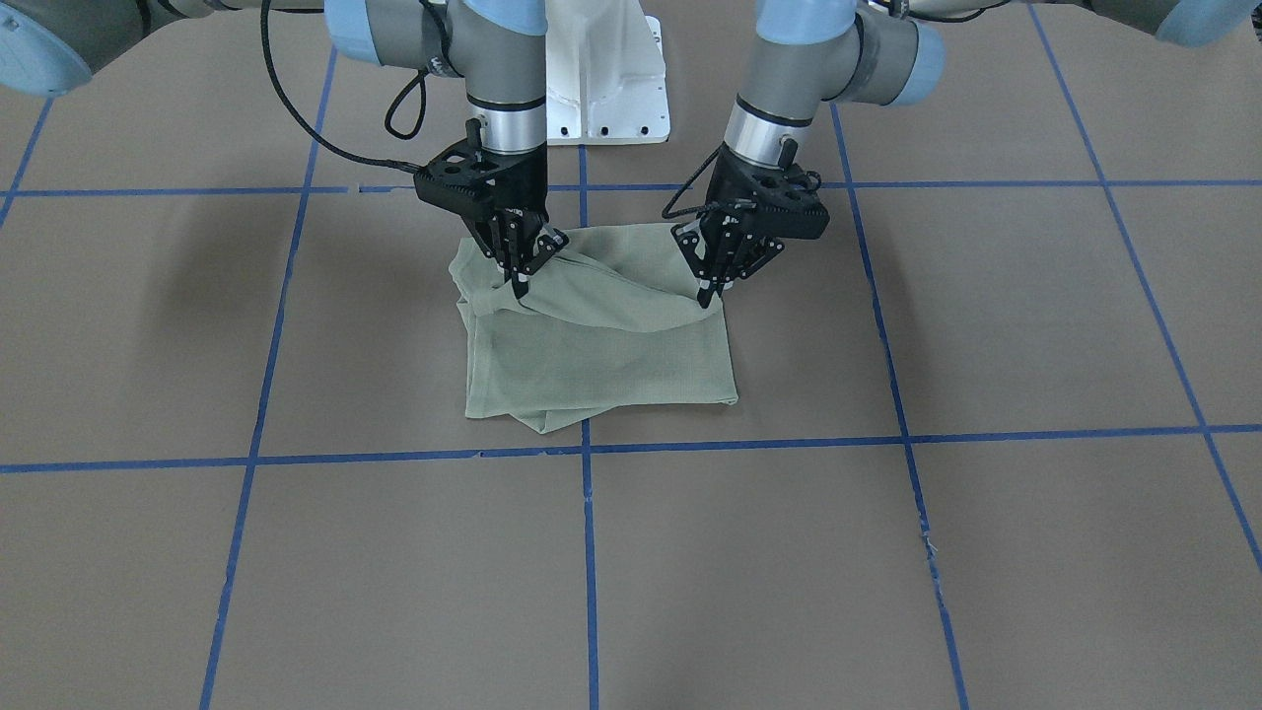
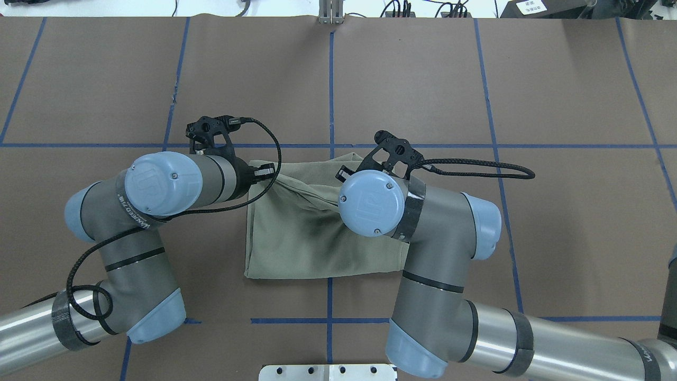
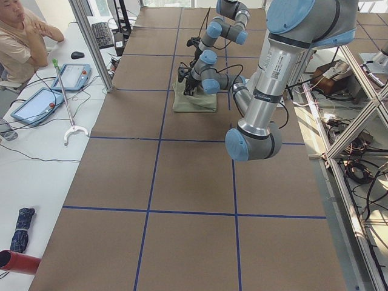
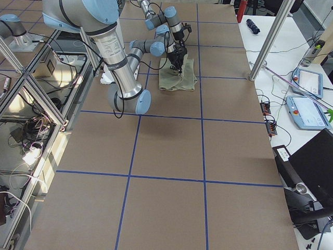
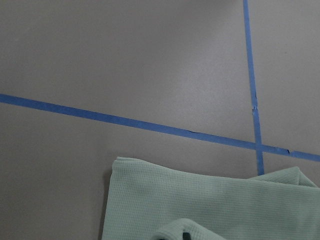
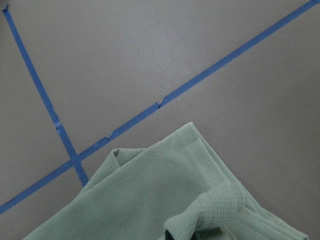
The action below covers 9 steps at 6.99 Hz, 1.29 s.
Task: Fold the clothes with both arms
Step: 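Lift the near edge with both grippers and fold it away from the robot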
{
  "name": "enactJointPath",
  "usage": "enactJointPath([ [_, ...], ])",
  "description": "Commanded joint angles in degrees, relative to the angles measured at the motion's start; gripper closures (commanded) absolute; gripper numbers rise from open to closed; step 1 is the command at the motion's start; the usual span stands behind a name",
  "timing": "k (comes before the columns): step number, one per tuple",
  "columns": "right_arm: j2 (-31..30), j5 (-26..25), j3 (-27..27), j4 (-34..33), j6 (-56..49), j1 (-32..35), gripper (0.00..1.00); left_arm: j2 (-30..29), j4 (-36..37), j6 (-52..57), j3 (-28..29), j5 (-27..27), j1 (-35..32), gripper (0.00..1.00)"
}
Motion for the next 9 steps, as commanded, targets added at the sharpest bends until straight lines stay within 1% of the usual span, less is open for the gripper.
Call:
enactJointPath([
  [1,0.68,1.34,-5.69,6.81,-2.16,1.61,1.00,-0.28,-0.75,0.07,1.48,0.06,0.03,1.00],
  [2,0.68,1.86,-8.60,10.35,-3.65,2.58,1.00,-0.37,-0.83,0.07,1.48,0.06,0.03,1.00],
  [3,0.60,3.61,-8.80,10.47,-4.37,3.37,1.00,-0.37,-0.83,0.07,1.83,0.06,0.03,1.00],
  [4,0.60,3.71,-9.06,10.56,-5.85,3.64,0.71,-0.37,-0.83,0.85,2.27,0.06,0.03,1.00],
  [5,0.68,3.63,-10.20,10.65,-10.13,3.73,0.01,-0.37,-1.62,3.03,2.88,-0.03,0.03,0.25],
  [6,0.77,5.63,-9.86,10.39,-11.91,5.12,0.00,-0.46,-3.28,8.10,2.97,-0.47,-0.23,0.00],
  [7,1.29,12.26,-8.64,9.95,-16.37,7.40,0.00,-0.46,-3.38,11.37,2.28,-2.04,-1.62,0.00],
  [8,1.39,13.72,-6.45,9.51,-17.11,7.51,0.00,-0.46,-3.47,14.36,2.10,-7.80,-3.55,0.00],
  [9,1.56,13.30,-5.99,9.07,-17.20,6.90,0.00,-0.37,-3.47,15.17,1.92,-8.90,-4.09,0.00],
])
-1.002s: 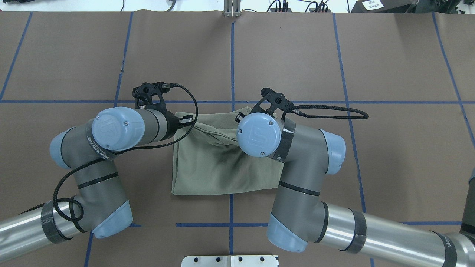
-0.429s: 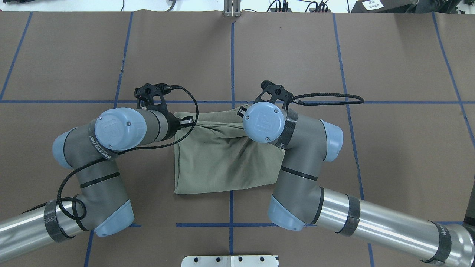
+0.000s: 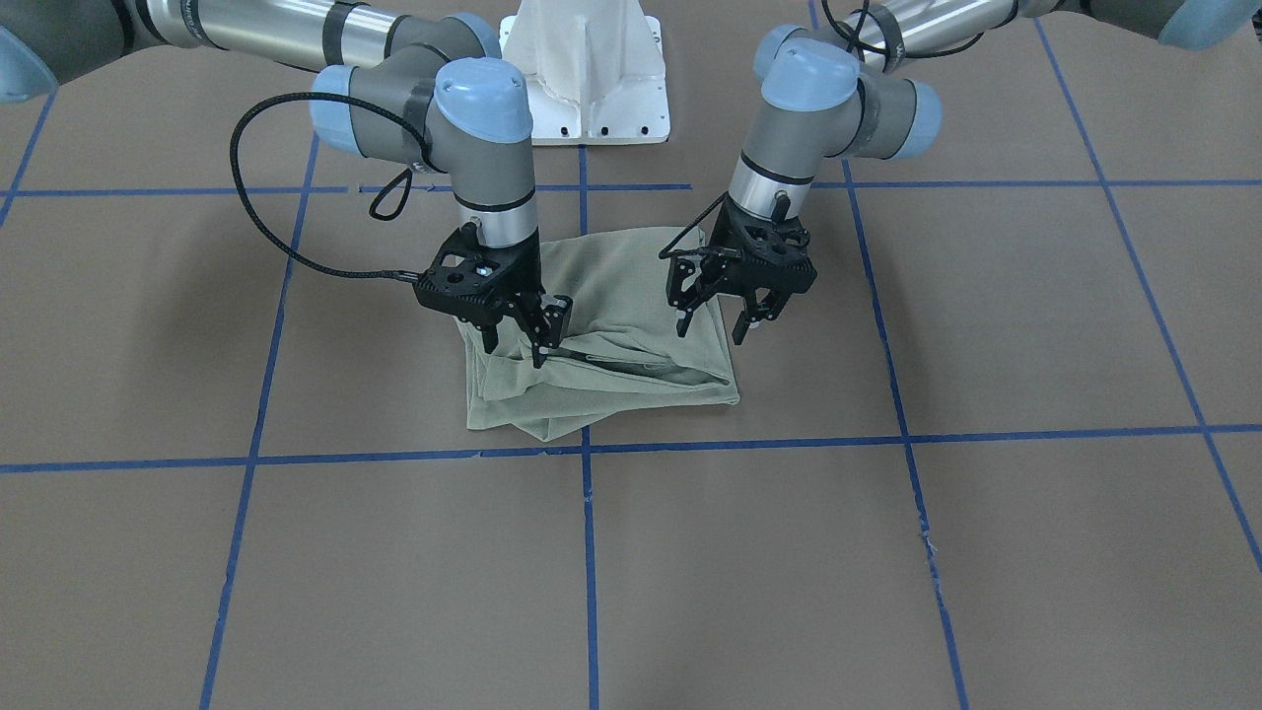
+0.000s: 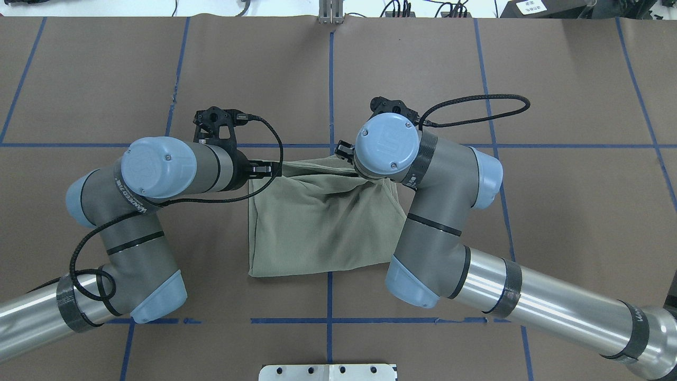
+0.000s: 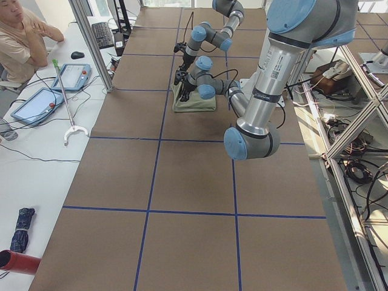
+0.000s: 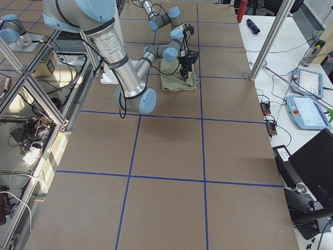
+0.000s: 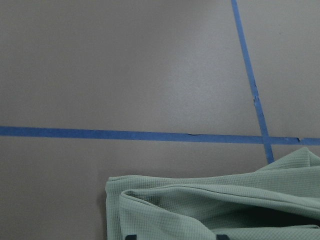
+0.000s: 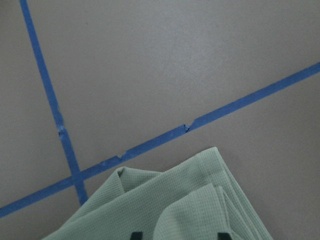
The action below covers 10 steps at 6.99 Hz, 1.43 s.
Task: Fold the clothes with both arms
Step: 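Lift the near edge with both grippers and fold it away from the robot, then open the right gripper and raise it off the shirt while the left gripper holds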
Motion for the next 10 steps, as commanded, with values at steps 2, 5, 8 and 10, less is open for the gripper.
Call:
enactJointPath([
  [2,-0.13,-3.41,2.14,-0.70,-0.92,-6.76,0.00,0.07,-0.19,2.02,-0.25,-2.81,-1.18,0.00],
  [5,0.13,-8.53,-1.62,-3.78,-3.97,-9.79,0.00,0.07,-0.19,1.67,-0.25,-2.81,-1.09,0.00],
  [8,3.10,-9.42,-9.16,-3.34,-9.86,-3.58,0.00,0.16,-0.19,1.58,-0.25,-2.81,-1.09,0.00],
  [10,5.40,-9.24,-17.34,-3.16,-16.61,3.71,0.00,0.16,-0.19,1.49,-0.25,-2.81,-1.09,0.00],
])
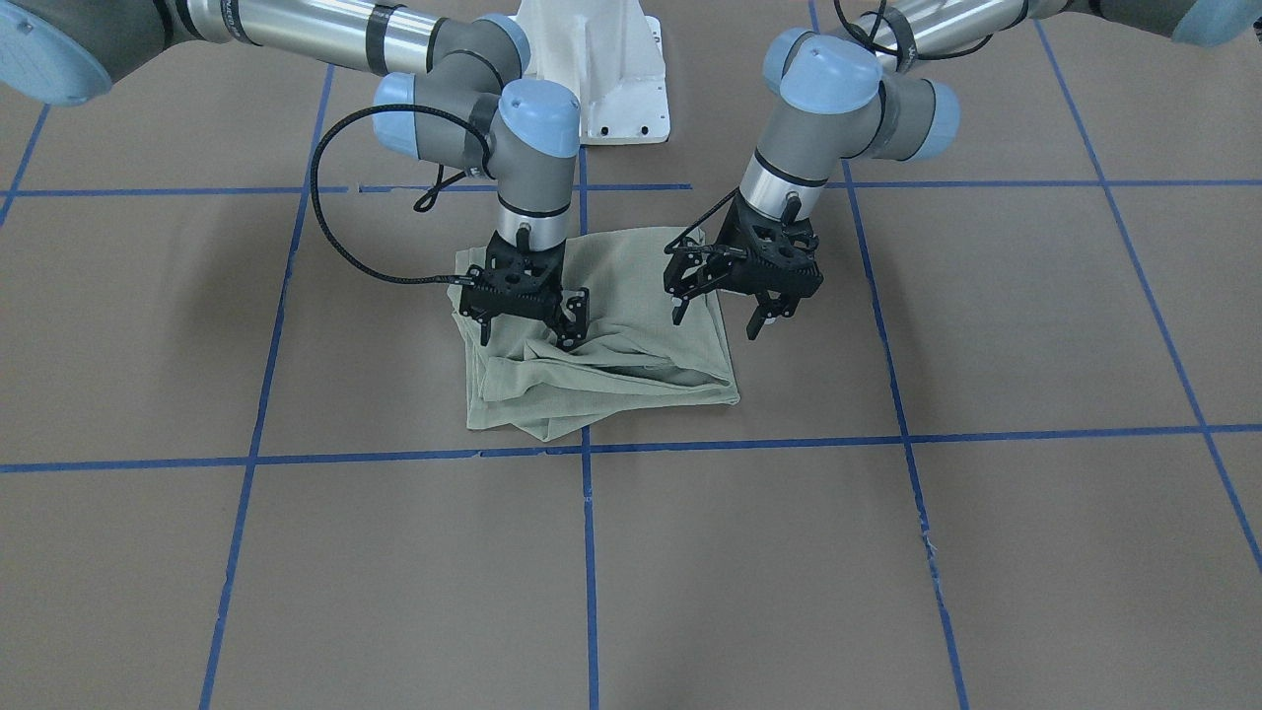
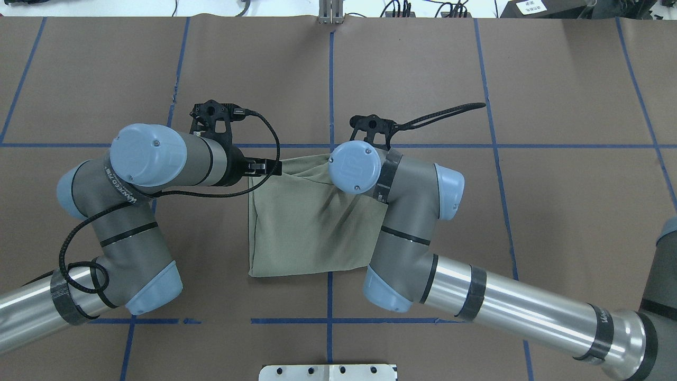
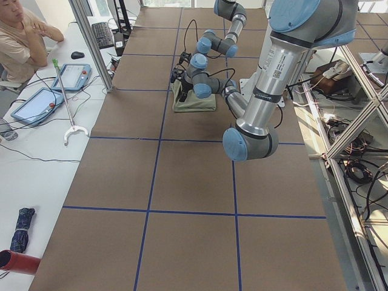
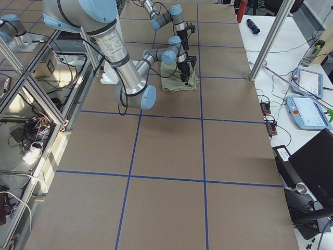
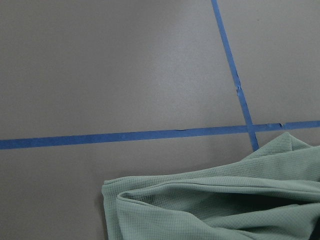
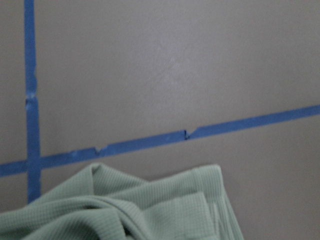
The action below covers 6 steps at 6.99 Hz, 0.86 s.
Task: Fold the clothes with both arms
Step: 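Open the right gripper and raise it off the shirt while the left gripper holds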
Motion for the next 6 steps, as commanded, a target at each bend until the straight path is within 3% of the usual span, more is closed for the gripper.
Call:
enactJointPath([
  [1,1.19,0.60,-6.04,0.17,-7.90,7.54,0.00,-0.04,0.00,-0.24,0.00,0.00,0.00,0.00],
  [4,1.71,8.40,-4.83,9.02,-4.72,8.54,0.00,0.14,0.00,-0.25,-0.53,0.00,0.00,0.00],
  [6,1.72,9.40,-1.05,8.70,0.15,6.52,0.00,-0.21,0.00,-0.94,0.95,0.35,0.61,0.00],
])
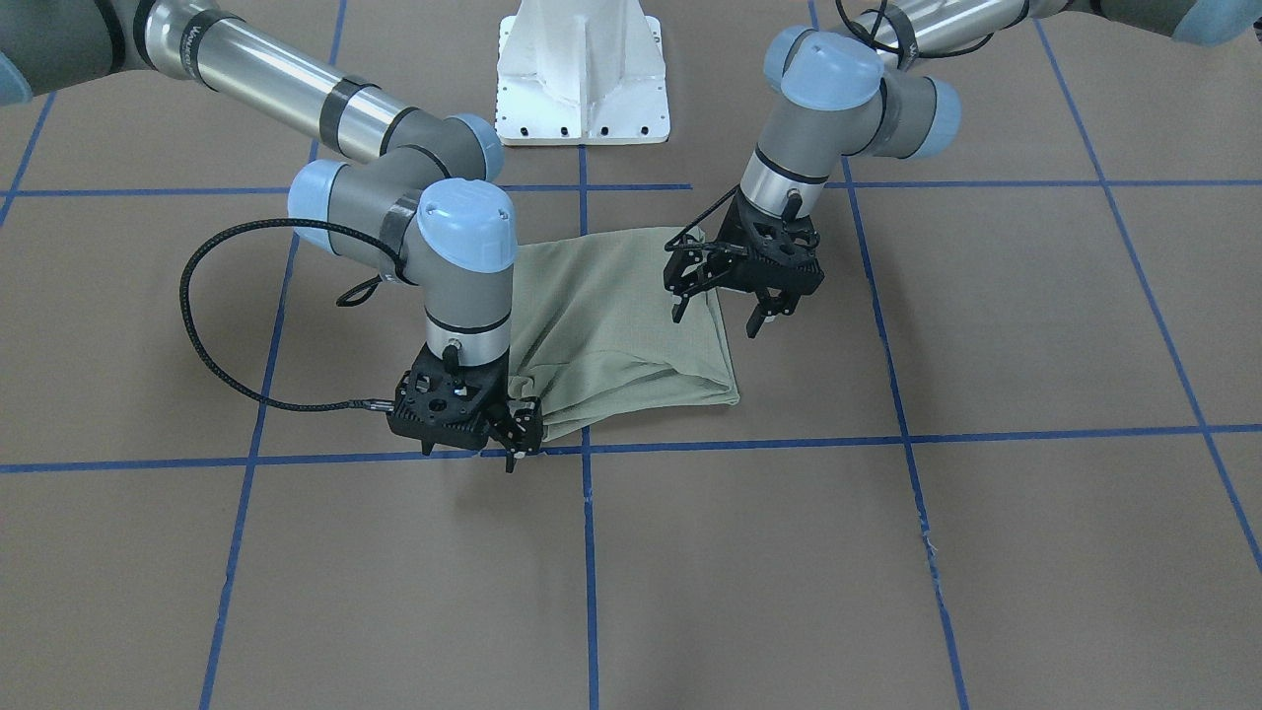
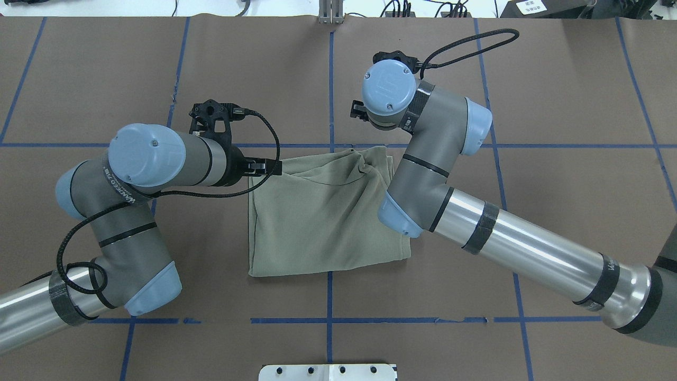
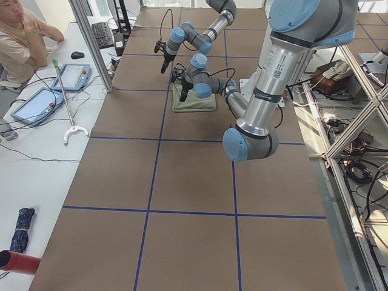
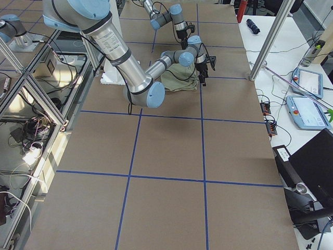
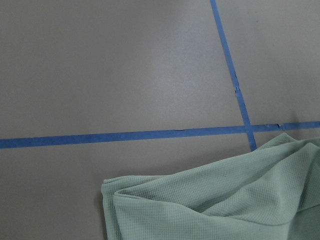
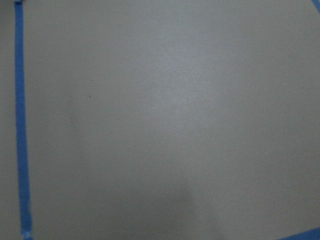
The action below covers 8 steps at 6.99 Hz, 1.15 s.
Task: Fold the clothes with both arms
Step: 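Lower the folded edge with the left gripper and release it onto the shirt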
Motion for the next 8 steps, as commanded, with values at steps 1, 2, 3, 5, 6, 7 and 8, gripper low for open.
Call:
enactJointPath([
  [1,-0.26,0.97,1.92,0.27,1.55,-0.95,0.00,-0.78,0.17,-3.22,3.32,0.44,1.36,0.00],
  [2,-0.61,0.98,1.92,0.27,1.29,-0.95,0.00,-3.66,0.26,-4.12,6.91,1.66,1.46,0.00],
  [3,-0.62,0.98,2.00,0.27,1.28,-0.95,0.00,-4.64,0.09,-4.30,8.86,3.33,1.55,0.00],
  [5,-0.70,0.98,2.18,0.27,1.28,-0.86,0.00,-4.56,0.00,-4.30,9.40,4.65,2.78,0.31],
  [6,-0.79,0.98,2.18,0.27,1.28,-0.86,0.00,-4.56,-2.26,-4.30,9.49,4.66,2.87,0.52],
  [7,-0.88,0.98,2.18,0.27,1.28,-0.95,0.00,-4.65,-4.29,-4.39,9.84,4.66,2.95,0.53],
  [8,-0.88,0.98,2.18,0.36,1.28,-0.95,0.00,-4.57,-4.66,-4.39,9.84,4.66,4.26,0.54],
])
